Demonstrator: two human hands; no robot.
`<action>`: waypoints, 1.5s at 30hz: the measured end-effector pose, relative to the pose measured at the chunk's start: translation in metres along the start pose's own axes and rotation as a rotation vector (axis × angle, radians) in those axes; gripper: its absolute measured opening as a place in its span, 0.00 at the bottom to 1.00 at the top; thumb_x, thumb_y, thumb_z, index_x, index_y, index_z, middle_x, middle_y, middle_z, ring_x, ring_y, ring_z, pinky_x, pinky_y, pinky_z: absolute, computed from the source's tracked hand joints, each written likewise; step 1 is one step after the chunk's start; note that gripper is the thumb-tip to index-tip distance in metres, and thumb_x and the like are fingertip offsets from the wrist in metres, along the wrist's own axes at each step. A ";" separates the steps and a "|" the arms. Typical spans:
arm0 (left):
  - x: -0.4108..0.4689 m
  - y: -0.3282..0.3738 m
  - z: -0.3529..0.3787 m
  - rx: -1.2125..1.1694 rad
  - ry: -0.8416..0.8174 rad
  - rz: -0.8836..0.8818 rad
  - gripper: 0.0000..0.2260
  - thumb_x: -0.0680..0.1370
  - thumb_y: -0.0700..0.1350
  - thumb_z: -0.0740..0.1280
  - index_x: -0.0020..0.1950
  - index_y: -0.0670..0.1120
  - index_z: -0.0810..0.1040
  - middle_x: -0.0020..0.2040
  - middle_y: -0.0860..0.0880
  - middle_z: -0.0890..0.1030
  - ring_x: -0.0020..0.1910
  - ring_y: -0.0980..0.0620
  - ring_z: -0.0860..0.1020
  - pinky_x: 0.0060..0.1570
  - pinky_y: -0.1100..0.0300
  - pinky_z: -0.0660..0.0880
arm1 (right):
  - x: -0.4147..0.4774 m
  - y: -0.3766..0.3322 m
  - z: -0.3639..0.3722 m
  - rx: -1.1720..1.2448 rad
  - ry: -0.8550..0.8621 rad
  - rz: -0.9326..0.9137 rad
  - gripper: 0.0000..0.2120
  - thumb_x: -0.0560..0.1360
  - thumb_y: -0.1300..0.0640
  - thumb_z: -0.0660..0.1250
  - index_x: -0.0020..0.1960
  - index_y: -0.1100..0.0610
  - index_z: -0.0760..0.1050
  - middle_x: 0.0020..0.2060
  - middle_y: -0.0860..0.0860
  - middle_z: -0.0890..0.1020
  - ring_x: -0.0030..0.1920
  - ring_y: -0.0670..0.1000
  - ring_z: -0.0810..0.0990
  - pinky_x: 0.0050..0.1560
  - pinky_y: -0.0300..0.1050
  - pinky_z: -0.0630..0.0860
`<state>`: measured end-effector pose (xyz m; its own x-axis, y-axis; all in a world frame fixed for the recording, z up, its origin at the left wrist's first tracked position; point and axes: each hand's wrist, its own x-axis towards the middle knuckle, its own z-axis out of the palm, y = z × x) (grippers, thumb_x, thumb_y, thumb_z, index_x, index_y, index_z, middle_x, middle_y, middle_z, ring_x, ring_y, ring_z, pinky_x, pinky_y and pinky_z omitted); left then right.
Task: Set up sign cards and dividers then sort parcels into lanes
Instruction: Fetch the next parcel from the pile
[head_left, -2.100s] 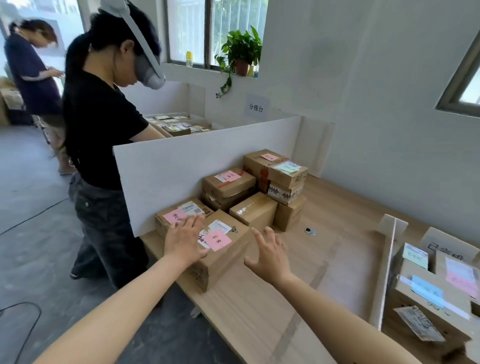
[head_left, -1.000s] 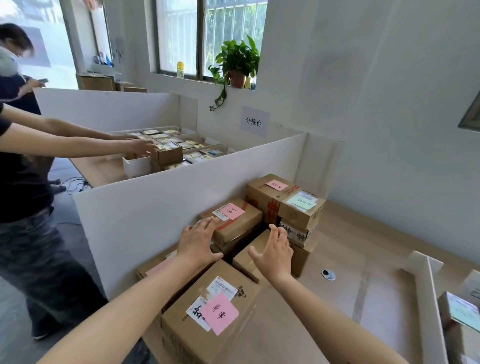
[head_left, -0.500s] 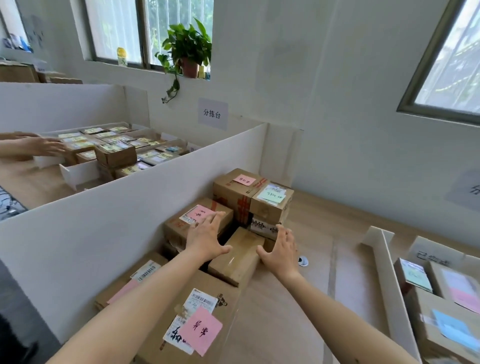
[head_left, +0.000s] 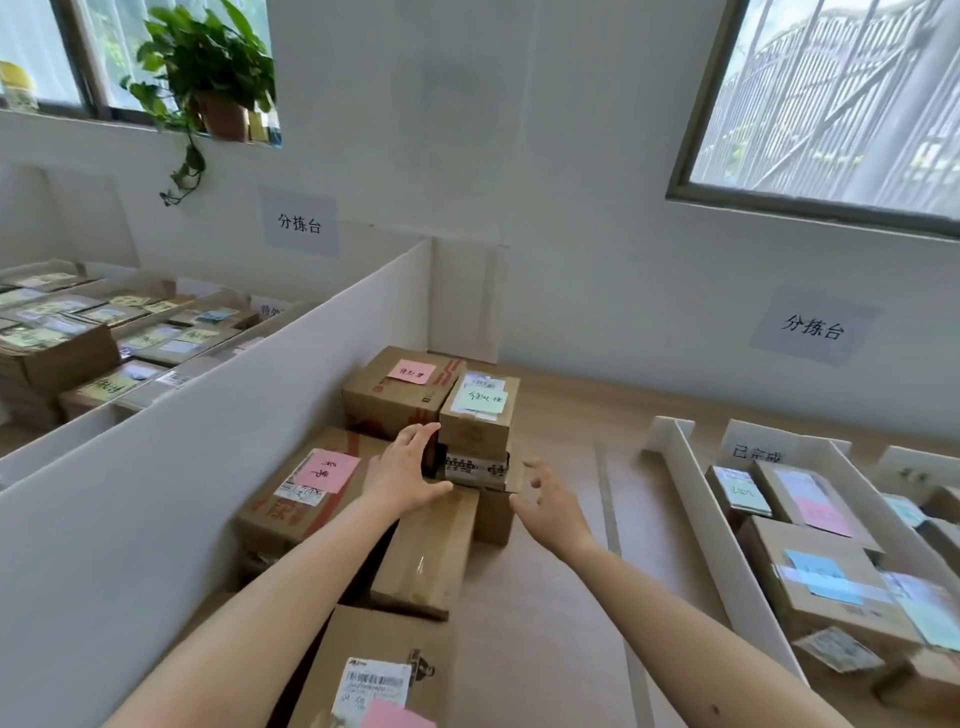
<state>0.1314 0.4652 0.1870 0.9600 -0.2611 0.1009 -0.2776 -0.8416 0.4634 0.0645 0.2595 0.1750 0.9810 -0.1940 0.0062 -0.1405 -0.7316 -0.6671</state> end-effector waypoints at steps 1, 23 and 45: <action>0.007 -0.002 0.001 -0.018 -0.031 0.015 0.39 0.70 0.57 0.72 0.76 0.57 0.54 0.77 0.51 0.56 0.72 0.48 0.63 0.66 0.44 0.68 | 0.005 0.002 -0.001 -0.003 -0.014 0.010 0.24 0.78 0.55 0.63 0.73 0.54 0.63 0.58 0.55 0.75 0.55 0.54 0.74 0.55 0.44 0.69; 0.113 -0.026 0.017 -0.298 -0.097 0.038 0.34 0.74 0.47 0.71 0.76 0.53 0.58 0.71 0.45 0.67 0.67 0.45 0.68 0.68 0.48 0.67 | 0.125 -0.026 0.029 0.294 -0.015 0.044 0.35 0.72 0.58 0.73 0.74 0.46 0.62 0.72 0.55 0.66 0.72 0.55 0.63 0.70 0.47 0.63; 0.097 0.012 0.044 -0.573 0.011 0.137 0.29 0.74 0.37 0.70 0.73 0.47 0.64 0.70 0.45 0.64 0.69 0.47 0.66 0.64 0.56 0.67 | 0.086 -0.008 0.015 0.547 0.067 0.143 0.35 0.71 0.65 0.73 0.72 0.46 0.64 0.66 0.49 0.70 0.64 0.51 0.72 0.64 0.46 0.74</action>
<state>0.2199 0.4084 0.1636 0.9181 -0.3414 0.2013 -0.3381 -0.4096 0.8473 0.1524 0.2585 0.1695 0.9441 -0.3205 -0.0770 -0.1638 -0.2535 -0.9534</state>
